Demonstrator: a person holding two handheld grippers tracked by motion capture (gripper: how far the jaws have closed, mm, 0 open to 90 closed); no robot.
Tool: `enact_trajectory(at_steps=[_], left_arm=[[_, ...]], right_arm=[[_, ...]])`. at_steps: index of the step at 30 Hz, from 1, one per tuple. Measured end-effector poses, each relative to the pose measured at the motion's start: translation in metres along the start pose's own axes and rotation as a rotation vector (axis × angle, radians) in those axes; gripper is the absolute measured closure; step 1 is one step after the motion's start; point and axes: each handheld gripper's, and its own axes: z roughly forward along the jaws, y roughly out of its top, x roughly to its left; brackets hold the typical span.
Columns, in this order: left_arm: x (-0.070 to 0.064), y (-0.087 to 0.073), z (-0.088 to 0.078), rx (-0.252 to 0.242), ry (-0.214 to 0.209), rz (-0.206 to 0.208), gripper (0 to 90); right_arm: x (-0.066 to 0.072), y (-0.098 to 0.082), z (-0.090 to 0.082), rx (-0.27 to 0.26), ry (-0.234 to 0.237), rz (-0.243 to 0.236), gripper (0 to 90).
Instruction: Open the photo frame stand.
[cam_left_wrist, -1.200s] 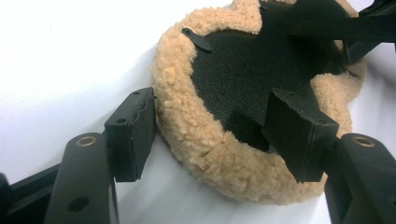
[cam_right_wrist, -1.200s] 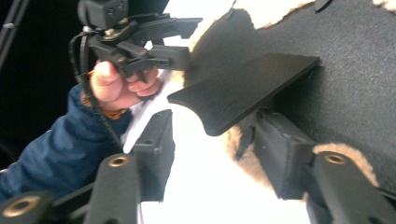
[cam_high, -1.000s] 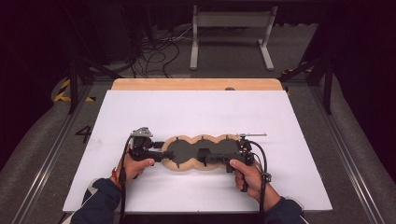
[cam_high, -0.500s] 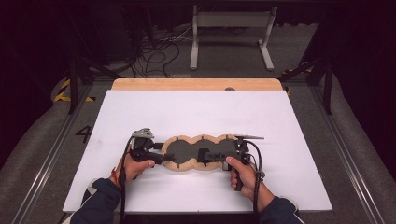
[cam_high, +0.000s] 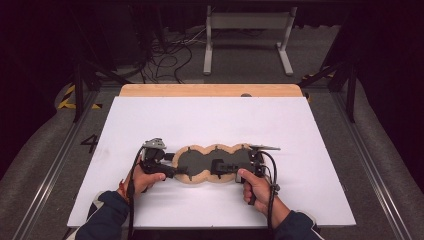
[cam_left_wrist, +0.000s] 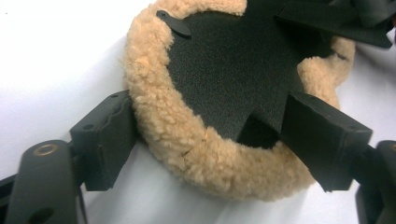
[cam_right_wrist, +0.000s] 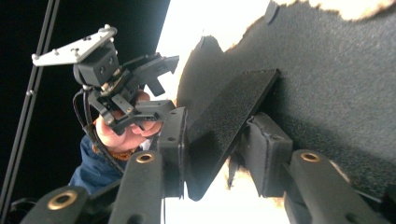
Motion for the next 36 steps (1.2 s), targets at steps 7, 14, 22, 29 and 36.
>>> enact_trajectory(at_steps=[7, 14, 22, 29, 36], left_arm=[[-0.002, 0.001, 0.004, 0.010, -0.085, 0.008, 15.4], [-0.010, 0.003, 0.002, 0.003, -0.101, 0.055, 27.6], [-0.014, 0.003, -0.014, -0.045, -0.101, 0.114, 40.8], [-0.024, 0.005, -0.024, -0.087, -0.059, 0.197, 52.1], [-0.039, 0.000, -0.034, -0.100, -0.004, 0.296, 60.9]], right_arm=[[0.007, -0.003, 0.000, 0.052, -0.036, -0.149, 75.1], [0.010, -0.004, -0.003, 0.078, -0.051, -0.240, 75.0], [0.017, -0.007, -0.004, 0.082, -0.089, -0.350, 74.7], [0.027, -0.010, -0.006, 0.070, -0.164, -0.444, 75.3], [0.031, -0.015, -0.010, 0.039, -0.180, -0.491, 73.8]])
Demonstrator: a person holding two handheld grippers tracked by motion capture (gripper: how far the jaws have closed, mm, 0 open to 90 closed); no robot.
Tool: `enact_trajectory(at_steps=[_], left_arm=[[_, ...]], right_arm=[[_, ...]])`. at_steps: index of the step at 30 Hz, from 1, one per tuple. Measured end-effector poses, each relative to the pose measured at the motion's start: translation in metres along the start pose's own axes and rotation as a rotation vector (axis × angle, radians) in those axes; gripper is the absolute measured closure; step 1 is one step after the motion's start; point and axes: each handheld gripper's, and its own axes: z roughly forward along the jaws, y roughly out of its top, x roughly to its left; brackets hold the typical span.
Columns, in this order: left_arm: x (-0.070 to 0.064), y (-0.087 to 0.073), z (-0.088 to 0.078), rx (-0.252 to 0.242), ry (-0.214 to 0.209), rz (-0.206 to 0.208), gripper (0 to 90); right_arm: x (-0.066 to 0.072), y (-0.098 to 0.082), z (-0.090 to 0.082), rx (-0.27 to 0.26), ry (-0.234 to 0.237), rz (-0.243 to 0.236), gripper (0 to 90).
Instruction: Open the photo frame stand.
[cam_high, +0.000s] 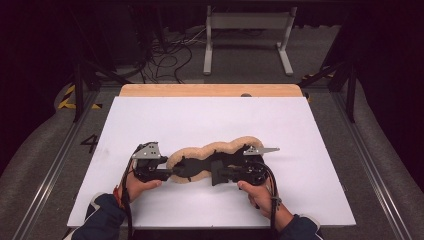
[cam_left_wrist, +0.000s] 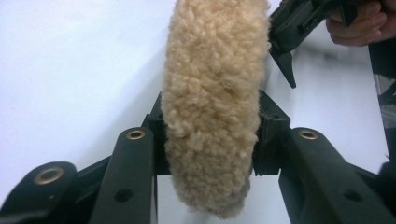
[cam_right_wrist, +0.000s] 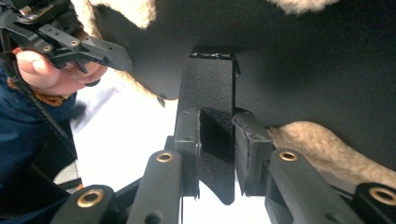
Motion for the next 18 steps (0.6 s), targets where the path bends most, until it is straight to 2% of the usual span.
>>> enact_trajectory(at_steps=[3, 6, 9, 13, 16, 17, 18], left_arm=[[-0.003, 0.000, 0.000, -0.002, 0.007, 0.015, 61.2], [-0.004, 0.000, 0.000, -0.005, 0.009, 0.007, 61.2], [-0.004, -0.001, 0.000, -0.007, 0.013, 0.016, 61.2], [-0.006, -0.001, 0.000, -0.004, 0.020, 0.027, 61.3], [-0.009, 0.000, 0.000, 0.002, 0.030, 0.044, 61.3], [-0.010, 0.000, 0.000, 0.006, 0.034, 0.051, 61.3], [-0.011, 0.000, 0.000, 0.005, 0.035, 0.051, 61.4]], right_arm=[[0.003, -0.002, -0.003, -0.009, -0.029, -0.027, 76.2], [0.003, -0.003, -0.009, -0.027, -0.052, -0.056, 79.3], [0.006, -0.003, -0.015, -0.037, -0.069, -0.105, 80.2], [0.011, -0.002, -0.025, -0.048, -0.119, -0.170, 81.6], [0.015, -0.001, -0.038, -0.075, -0.177, -0.228, 83.8], [0.015, -0.001, -0.038, -0.075, -0.177, -0.228, 83.8], [0.016, -0.001, -0.041, -0.080, -0.196, -0.242, 84.2]])
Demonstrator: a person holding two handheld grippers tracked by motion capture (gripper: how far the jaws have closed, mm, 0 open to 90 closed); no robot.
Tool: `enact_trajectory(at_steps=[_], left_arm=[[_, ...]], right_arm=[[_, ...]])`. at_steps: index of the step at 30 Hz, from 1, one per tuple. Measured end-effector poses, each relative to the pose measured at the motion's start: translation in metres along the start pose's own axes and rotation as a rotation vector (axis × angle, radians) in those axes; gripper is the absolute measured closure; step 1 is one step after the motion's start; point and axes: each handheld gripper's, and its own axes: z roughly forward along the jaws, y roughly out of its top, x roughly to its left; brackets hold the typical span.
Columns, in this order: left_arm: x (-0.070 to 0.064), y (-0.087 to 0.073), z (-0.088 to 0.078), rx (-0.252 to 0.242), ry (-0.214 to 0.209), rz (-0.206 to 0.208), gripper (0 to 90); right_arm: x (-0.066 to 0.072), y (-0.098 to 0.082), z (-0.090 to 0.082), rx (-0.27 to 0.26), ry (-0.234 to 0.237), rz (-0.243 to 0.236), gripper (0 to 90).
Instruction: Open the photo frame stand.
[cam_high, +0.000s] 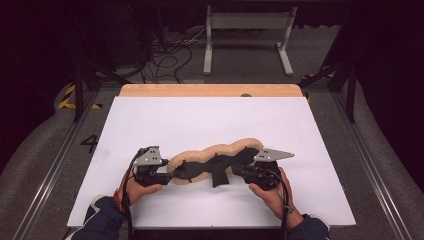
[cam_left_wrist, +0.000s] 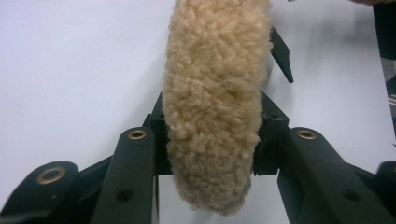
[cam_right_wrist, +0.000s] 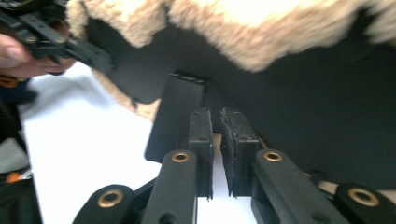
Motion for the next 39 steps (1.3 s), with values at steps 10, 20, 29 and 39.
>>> enact_trajectory(at_steps=[10, 20, 29, 39], left_arm=[[-0.013, 0.001, -0.001, 0.018, 0.042, 0.057, 61.7], [-0.032, 0.002, 0.000, 0.045, 0.124, 0.124, 61.6], [-0.043, 0.001, 0.004, 0.053, 0.207, 0.177, 58.9], [-0.049, 0.002, 0.012, 0.049, 0.279, 0.257, 60.5]], right_arm=[[-0.003, -0.005, -0.009, 0.008, -0.087, -0.037, 87.1], [0.000, -0.008, -0.015, -0.015, -0.132, -0.050, 89.6], [-0.015, -0.019, -0.013, 0.003, -0.277, -0.067, 90.0], [-0.028, -0.021, -0.006, -0.028, -0.325, -0.038, 90.0]])
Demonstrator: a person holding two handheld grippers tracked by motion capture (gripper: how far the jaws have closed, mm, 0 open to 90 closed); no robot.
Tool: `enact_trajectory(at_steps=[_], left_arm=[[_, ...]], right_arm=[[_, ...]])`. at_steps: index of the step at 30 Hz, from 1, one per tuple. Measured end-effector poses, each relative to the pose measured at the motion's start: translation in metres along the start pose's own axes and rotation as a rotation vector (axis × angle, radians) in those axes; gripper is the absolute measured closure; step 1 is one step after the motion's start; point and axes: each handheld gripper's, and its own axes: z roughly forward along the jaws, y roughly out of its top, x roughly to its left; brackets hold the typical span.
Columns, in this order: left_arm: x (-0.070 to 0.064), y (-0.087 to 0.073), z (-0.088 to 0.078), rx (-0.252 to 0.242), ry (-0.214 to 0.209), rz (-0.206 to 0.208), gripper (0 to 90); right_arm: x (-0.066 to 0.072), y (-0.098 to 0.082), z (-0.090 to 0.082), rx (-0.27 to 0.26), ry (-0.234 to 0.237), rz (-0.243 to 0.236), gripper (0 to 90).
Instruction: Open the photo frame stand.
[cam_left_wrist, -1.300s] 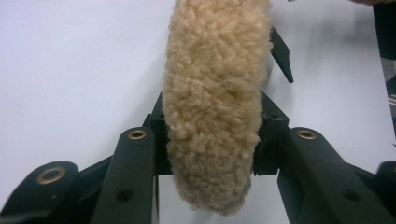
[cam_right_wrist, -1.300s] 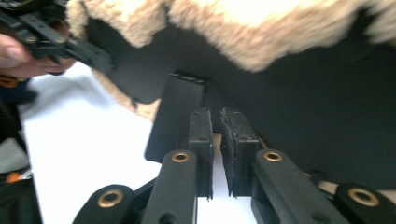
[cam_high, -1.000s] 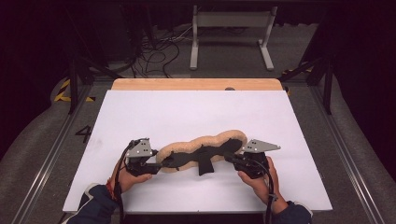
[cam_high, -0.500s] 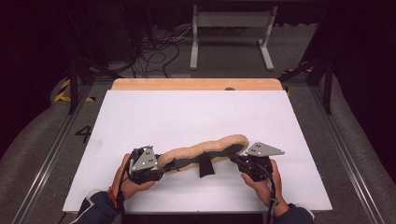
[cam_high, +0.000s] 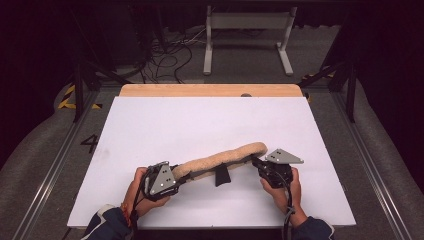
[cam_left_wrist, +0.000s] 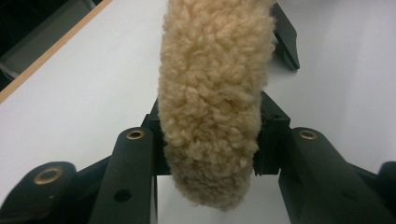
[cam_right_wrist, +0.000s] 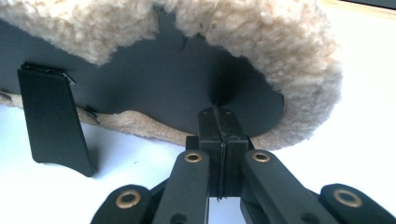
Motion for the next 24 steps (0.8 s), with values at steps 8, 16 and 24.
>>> enact_trajectory(at_steps=[8, 16, 24], left_arm=[[-0.005, 0.002, 0.005, 0.003, 0.058, 0.054, 61.9], [-0.005, 0.003, 0.010, 0.024, 0.105, 0.094, 60.6], [-0.001, 0.002, 0.011, 0.011, 0.093, 0.076, 60.2]], right_arm=[[-0.011, 0.001, 0.008, -0.025, -0.031, 0.004, 90.0], [-0.011, -0.001, 0.013, -0.031, 0.024, -0.001, 89.3], [0.013, -0.003, 0.019, 0.008, 0.201, -0.065, 77.7]])
